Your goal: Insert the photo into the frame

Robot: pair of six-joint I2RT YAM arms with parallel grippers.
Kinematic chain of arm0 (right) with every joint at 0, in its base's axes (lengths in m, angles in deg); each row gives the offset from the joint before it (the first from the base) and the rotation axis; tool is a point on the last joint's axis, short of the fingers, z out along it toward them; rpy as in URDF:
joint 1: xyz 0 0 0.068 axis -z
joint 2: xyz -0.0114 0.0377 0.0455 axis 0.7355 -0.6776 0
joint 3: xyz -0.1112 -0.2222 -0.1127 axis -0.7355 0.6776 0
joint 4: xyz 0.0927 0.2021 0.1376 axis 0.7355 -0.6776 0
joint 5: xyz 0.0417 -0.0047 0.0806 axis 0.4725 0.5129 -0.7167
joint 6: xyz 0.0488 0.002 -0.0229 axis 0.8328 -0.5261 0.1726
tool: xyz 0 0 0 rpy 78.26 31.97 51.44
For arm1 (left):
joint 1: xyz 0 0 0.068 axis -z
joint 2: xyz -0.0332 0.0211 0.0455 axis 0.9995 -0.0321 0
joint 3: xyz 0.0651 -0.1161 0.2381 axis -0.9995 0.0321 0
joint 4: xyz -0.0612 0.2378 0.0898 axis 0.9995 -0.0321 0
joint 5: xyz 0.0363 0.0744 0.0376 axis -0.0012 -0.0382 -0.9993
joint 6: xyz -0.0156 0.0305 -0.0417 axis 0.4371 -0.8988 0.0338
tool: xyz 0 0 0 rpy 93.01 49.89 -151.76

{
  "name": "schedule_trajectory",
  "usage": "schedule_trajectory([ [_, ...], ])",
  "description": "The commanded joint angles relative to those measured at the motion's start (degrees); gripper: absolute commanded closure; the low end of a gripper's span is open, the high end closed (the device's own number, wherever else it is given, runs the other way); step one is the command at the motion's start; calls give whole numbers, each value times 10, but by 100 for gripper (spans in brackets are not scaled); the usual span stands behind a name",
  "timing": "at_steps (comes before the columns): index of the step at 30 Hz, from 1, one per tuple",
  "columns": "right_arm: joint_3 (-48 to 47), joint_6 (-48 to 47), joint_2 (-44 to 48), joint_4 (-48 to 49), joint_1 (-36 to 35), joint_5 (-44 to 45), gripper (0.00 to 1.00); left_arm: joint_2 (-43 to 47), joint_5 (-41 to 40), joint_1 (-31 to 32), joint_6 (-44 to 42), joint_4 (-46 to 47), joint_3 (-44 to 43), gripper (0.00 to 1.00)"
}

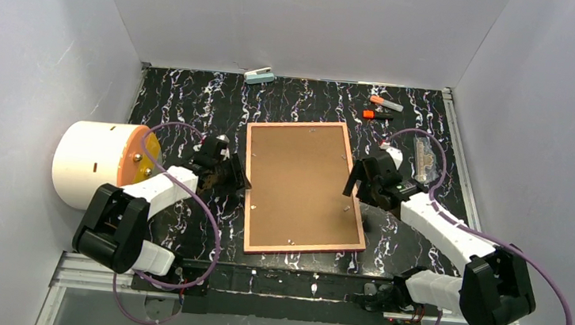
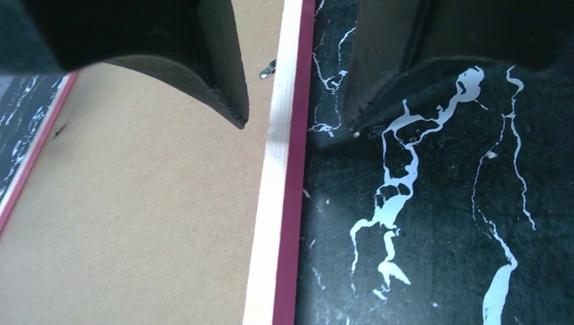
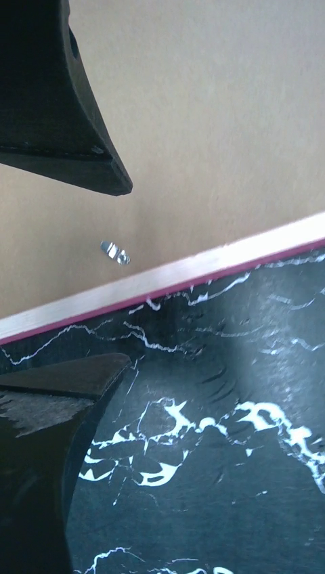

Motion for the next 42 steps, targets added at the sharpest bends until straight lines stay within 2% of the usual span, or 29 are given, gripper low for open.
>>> schedule_trajectory([
  [1, 19, -9, -5, 12, 39, -59, 4, -10, -4, 0, 0, -3, -33, 44],
  [3, 33, -9, -6, 27, 55, -90, 4, -22, -5, 0, 0, -4, -44, 39],
  [11, 55, -2, -13, 69, 79, -218, 4, -90, -14, 0, -13, -37, -95, 31],
  [21, 88, 45, -35, 94, 80, -318, 6, -170, 37, 0, -61, -68, -191, 29],
  [29, 91, 90, -64, 188, 74, -421, 8, -250, 33, -13, -78, -80, -277, 29],
  [31, 77, 96, -80, 208, 56, -424, 9, -284, 54, -22, -82, -91, -315, 29],
  [34, 38, 88, -119, 209, -3, -389, 9, -312, 46, -28, -102, -128, -361, 30],
  [37, 10, 96, -165, 229, -65, -371, 10, -317, 40, -36, -116, -138, -376, 30],
  [42, -26, 104, -218, 271, -103, -377, 10, -313, 7, -55, -127, -164, -389, 29],
])
